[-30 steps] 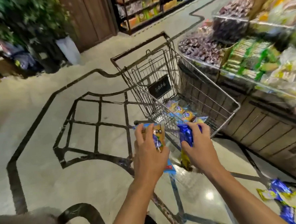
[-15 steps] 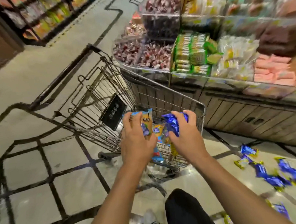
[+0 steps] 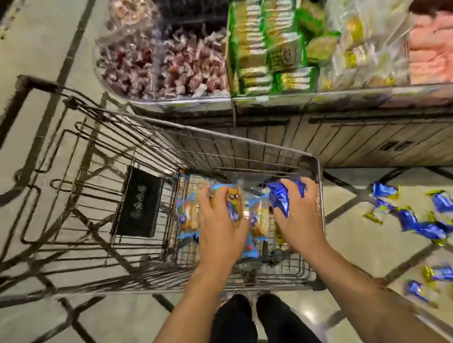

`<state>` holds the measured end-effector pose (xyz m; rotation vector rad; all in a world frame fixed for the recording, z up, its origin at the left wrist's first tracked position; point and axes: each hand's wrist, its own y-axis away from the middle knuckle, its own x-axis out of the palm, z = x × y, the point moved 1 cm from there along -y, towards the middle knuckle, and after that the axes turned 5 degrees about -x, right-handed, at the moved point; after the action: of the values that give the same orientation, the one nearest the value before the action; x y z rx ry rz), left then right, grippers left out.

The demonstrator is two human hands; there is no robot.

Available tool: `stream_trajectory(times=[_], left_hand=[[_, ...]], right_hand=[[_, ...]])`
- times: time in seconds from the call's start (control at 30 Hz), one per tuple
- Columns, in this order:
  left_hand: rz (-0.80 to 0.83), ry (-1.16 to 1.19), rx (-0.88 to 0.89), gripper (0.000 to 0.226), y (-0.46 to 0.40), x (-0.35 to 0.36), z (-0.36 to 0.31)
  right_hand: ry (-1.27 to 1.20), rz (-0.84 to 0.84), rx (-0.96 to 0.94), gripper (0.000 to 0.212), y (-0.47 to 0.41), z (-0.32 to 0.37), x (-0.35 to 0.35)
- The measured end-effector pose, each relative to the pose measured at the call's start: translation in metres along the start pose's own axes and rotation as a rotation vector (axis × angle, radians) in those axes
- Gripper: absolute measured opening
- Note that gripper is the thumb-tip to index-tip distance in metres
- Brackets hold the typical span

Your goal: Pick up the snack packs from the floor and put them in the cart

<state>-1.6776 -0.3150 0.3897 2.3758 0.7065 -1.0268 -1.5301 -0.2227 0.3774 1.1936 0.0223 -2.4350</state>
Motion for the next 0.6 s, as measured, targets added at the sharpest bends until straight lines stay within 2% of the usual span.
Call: stream_trajectory(times=[0.17, 0.33, 0.47, 0.6], left_hand=[[0.176, 0.011, -0.041, 0.074, -0.039, 0.067, 0.042], [0.248, 0.045, -0.052, 0.072, -0.074, 0.139, 0.084], [0.301, -0.020, -0.040, 0.071, -0.095, 0.195, 0.114], [0.352, -0.058, -0.038, 0.074, -0.094, 0.221, 0.128]], right_hand=[[0.029, 0.084, 0.162, 0.065, -0.031, -0.057, 0.066], [0.046, 0.134, 0.227, 0.064, -0.054, -0.114, 0.127], [0.138, 0.140, 0.260, 0.067, -0.069, -0.146, 0.172], [0.257, 0.170, 0.308, 0.070, -0.073, -0.163, 0.193]])
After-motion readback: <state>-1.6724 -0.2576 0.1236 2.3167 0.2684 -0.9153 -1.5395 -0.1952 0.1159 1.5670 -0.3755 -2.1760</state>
